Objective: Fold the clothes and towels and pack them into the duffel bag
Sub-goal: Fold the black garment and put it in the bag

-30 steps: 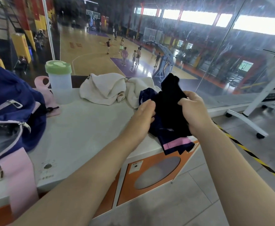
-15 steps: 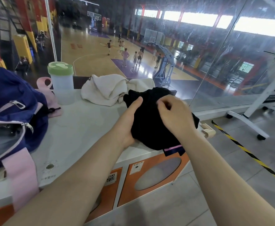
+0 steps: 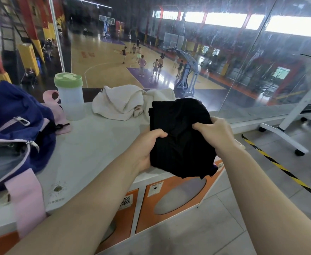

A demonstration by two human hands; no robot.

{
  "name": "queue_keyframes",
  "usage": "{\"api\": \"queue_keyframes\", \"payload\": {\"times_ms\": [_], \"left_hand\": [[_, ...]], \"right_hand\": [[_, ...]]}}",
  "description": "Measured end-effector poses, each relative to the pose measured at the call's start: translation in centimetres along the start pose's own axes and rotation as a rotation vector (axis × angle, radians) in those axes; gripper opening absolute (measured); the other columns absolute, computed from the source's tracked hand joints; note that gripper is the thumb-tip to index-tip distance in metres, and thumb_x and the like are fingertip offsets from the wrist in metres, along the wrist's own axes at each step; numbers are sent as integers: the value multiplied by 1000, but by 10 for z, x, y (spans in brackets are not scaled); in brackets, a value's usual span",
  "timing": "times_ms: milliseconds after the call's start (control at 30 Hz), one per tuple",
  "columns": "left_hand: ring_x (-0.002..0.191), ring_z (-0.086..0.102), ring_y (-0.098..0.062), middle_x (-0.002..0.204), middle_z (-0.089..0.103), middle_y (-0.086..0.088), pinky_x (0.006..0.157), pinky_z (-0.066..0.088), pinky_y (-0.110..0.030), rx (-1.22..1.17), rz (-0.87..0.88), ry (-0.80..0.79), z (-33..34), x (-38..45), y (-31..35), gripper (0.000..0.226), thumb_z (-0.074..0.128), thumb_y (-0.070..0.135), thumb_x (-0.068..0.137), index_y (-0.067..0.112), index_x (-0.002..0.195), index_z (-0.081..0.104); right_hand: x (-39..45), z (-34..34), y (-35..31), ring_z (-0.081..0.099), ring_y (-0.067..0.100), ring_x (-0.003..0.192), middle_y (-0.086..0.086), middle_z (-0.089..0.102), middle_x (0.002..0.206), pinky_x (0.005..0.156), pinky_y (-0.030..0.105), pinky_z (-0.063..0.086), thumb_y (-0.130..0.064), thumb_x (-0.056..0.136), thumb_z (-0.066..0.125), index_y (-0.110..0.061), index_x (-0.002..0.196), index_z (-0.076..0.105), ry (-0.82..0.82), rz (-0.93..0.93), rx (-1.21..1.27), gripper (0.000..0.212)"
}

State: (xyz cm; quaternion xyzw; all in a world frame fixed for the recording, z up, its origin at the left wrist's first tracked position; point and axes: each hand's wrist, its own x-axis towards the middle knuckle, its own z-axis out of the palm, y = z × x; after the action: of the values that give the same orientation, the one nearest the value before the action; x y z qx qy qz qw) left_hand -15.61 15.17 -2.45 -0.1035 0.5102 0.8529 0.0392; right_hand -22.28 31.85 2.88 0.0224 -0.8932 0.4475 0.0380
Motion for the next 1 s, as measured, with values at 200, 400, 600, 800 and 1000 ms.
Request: {"api": "queue_keyframes", "payload": {"times_ms": [200,400,600,800,1000], "left_hand": [[102,68,-27,112,72,-7,79,56,-39,-80,1,-19,-11,-20,15,30,57,14,89,17,118,64],[119,58,-24,129,62,-6,105,46,-42,-52,66,-31,-17,-34,18,37,50,10,96,17,132,56],[107,66,-21,122,67,-6,88,56,-37,-170,10,-57,-20,-58,31,34,58,27,96,17,128,59],[116,64,-25,125,67,-3,106,44,-43,-211,66,-99,-48,-88,52,53,54,55,91,22,132,59],[112,65,-31,127,66,-10,98,47,-46,-354,191,-28,-82,-120,67,56,56,56,89,18,128,63]], "right_hand": [[-15,-16,-43,61,17,76,2,66,83,63,28,47,-36,82,60,-14,89,68,100,-222,-161,24],[-28,-15,-67,62,25,88,3,66,92,77,35,52,-35,84,55,-20,100,69,144,-242,-157,26],[-56,-11,-110,68,23,86,-1,71,85,83,42,57,-33,77,64,-22,87,70,24,-241,164,16],[-89,5,-146,74,21,80,7,77,89,75,35,60,-19,88,66,-11,97,71,-351,-116,598,13],[-103,35,-158,73,21,84,7,76,98,77,33,57,-28,91,60,-11,106,69,-685,36,631,24]]}}
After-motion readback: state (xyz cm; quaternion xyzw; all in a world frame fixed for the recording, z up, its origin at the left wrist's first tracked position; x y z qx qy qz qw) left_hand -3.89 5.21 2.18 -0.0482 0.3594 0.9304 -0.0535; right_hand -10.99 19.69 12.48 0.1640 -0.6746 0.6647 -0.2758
